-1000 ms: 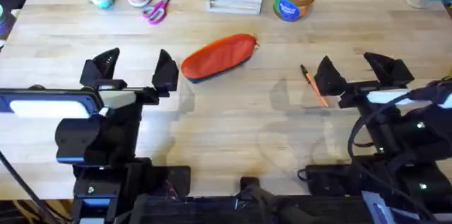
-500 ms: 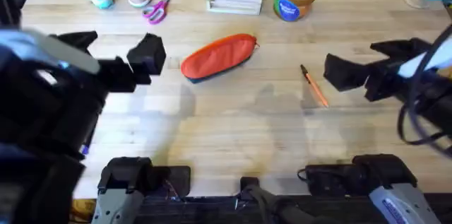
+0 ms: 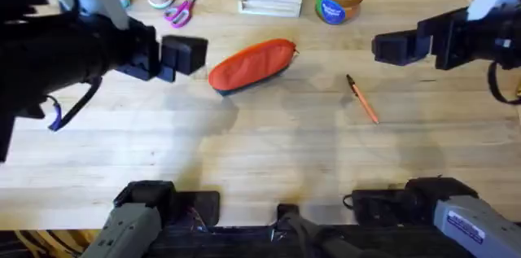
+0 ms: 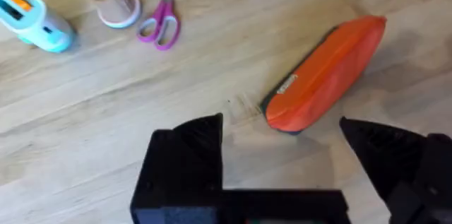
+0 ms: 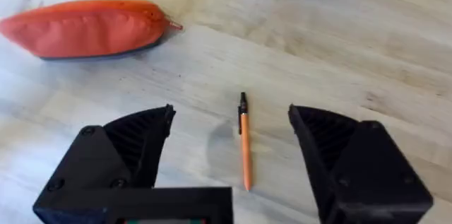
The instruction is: Unzip the bag, pick up the pens from the table one at a time and place them inside, then zip the bag closed.
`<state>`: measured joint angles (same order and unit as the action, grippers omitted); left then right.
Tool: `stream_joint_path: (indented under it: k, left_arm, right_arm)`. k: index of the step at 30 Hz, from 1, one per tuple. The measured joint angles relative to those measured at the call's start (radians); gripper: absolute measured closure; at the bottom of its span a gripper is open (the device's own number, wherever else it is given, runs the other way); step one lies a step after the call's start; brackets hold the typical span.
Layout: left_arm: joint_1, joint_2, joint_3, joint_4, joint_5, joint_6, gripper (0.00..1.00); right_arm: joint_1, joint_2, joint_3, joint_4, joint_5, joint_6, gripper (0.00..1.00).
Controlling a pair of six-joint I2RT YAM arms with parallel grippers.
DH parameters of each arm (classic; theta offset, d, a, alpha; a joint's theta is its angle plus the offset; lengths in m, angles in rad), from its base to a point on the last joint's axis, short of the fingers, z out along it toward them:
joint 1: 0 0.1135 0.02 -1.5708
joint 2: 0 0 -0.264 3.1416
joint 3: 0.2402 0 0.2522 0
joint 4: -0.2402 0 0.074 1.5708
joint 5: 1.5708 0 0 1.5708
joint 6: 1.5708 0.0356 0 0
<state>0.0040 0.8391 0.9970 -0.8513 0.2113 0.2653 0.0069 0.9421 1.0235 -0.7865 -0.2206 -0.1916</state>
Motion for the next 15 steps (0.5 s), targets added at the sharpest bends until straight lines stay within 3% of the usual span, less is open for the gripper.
stream_joint_path:
  k: [6, 15]
  left_arm:
    - [0.0, 0.092, 0.0, -0.059, 0.072, 0.095, 0.006]
    - [0.0, 0.262, -0.061, 0.018, 0.11, 0.125, 0.006]
  right_arm:
    - [0.021, 0.053, 0.002, -0.005, -0.036, -0.035, 0.005]
    - [0.027, 0.053, 0.002, 0.02, -0.044, -0.087, 0.005]
